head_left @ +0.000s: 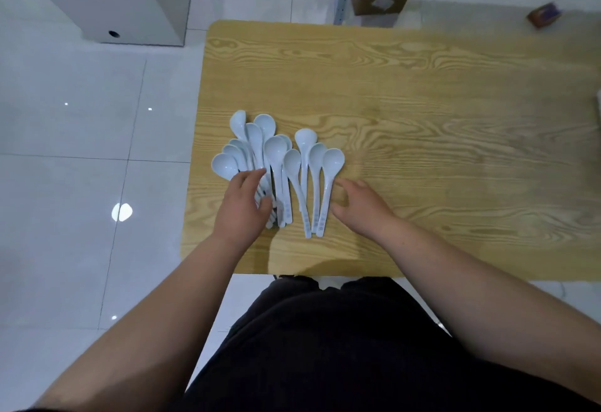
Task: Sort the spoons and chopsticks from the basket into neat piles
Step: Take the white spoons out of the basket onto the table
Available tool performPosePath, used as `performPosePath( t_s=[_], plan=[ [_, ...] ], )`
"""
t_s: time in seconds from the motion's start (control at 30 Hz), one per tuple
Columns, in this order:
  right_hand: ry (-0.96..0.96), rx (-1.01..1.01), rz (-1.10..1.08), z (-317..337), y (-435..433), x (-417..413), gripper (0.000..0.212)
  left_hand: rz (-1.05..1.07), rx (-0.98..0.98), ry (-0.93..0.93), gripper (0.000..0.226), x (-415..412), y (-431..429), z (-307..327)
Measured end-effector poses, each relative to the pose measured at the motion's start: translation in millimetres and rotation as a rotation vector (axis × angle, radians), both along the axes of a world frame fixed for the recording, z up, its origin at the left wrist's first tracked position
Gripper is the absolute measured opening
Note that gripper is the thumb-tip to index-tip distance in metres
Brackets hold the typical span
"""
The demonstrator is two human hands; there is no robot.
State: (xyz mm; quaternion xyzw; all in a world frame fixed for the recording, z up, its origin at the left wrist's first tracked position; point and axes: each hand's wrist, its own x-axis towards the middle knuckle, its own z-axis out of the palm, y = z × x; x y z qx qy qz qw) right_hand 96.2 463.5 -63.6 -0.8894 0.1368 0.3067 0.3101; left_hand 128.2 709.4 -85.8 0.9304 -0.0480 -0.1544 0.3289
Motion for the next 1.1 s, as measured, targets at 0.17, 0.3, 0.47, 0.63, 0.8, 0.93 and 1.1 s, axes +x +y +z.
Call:
performPosePath(
  t_s=[0.17, 0.3, 0.47, 0.63, 0.8, 0.93, 1.1],
  plan=[
    [-0.013, 0.031, -0.044, 23.7, -47.9, -69.3, 0.041, -0.21, -0.094, 0.064, 0.039, -35.2, -39.0, 19.7],
    [-0.031, 0.099, -0.171, 42.7, -97.8, -136.1, 0.029, -0.389, -0.124, 0.12, 0.036, -66.9, -85.5, 34.6],
    [-0.089, 0.144, -0.339, 57.8, -179.1, -221.9, 0.025, -0.542, -0.133, 0.175, 0.032, -108.5, -180.9, 53.7],
    [-0.172, 0.189, -0.443, 72.4, -271.1, -307.1, 0.02, -0.58, -0.147, 0.177, 0.028, -162.3, -292.0, 66.9],
    [-0.199, 0.169, -0.544, 76.3, -358.1, -373.4, 0.018, -0.584, -0.168, 0.205, 0.028, -209.1, -385.5, 77.9],
    [-0.238, 0.17, -0.696, 82.5, -412.1, -394.3, 0.014, -0.62, -0.149, 0.226, 0.027, -227.9, -427.5, 85.6],
    [-0.312, 0.174, -0.785, 88.7, -465.2, -377.8, 0.012, -0.631, -0.159, 0.247, 0.027, -226.0, -466.8, 87.6]
  ],
)
